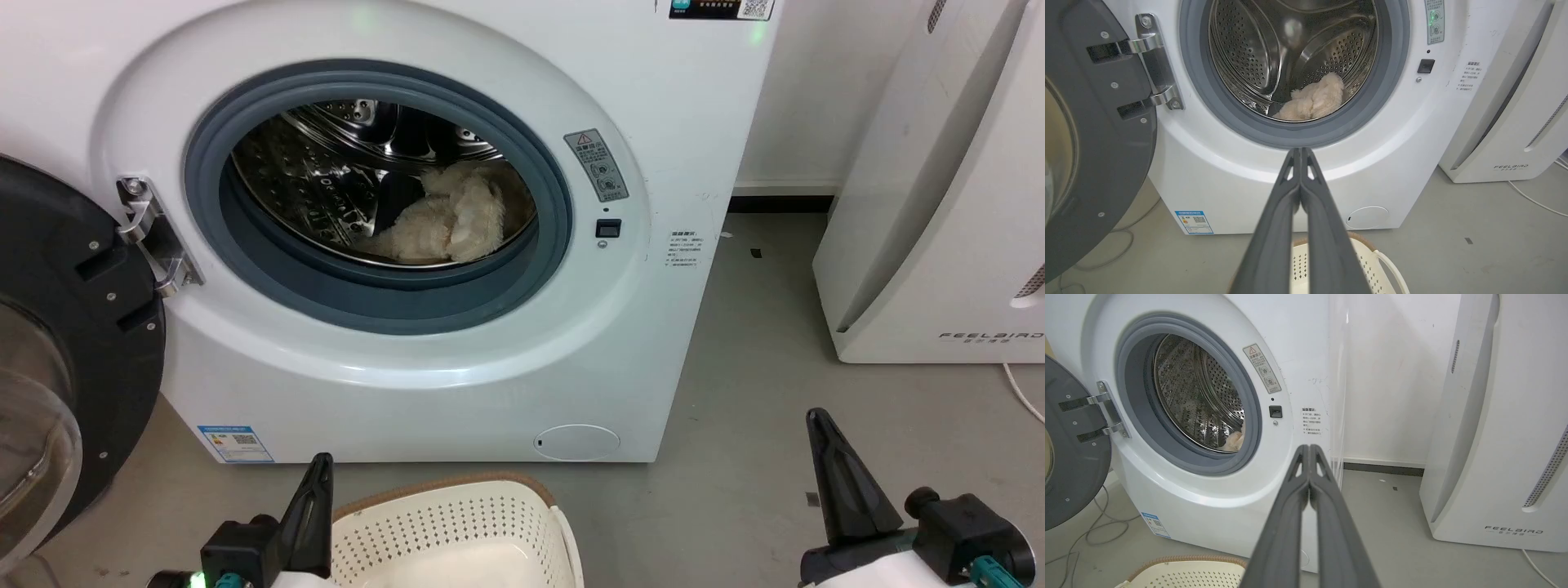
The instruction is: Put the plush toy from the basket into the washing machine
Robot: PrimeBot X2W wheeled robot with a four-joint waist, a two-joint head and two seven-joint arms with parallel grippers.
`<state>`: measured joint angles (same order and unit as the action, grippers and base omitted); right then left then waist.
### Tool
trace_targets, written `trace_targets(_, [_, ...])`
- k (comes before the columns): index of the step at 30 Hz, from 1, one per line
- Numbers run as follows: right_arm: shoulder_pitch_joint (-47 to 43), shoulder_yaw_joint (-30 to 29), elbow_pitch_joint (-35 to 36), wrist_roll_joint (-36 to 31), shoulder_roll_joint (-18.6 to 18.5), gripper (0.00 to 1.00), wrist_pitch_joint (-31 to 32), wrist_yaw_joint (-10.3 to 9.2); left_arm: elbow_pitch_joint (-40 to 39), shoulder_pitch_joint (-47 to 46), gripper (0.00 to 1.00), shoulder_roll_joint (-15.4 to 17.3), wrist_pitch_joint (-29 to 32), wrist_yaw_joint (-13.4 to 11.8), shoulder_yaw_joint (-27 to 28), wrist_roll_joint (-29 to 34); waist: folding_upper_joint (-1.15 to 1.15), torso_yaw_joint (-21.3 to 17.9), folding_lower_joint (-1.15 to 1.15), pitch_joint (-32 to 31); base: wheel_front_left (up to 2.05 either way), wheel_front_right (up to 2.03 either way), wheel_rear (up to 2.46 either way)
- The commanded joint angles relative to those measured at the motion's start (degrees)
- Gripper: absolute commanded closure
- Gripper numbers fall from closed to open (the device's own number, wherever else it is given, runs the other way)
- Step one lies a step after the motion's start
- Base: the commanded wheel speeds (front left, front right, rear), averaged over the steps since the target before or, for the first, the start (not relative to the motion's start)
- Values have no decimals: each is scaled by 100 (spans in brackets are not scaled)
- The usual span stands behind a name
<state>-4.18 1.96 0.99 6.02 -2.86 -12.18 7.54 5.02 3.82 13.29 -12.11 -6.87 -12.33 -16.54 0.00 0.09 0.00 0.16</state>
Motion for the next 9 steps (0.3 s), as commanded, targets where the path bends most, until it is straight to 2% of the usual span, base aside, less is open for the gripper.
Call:
trace_targets(1, [78, -20, -14, -27, 0, 100, 42, -1, -45, -61, 100, -41, 43, 44, 53, 90, 0, 0, 0, 0, 0, 0, 0])
trace_targets(9, [112, -38, -23, -85, 0, 100, 160, -2, -90, -93, 100, -141, 160, 108, 171, 247, 0, -1, 0, -2, 0, 0, 0])
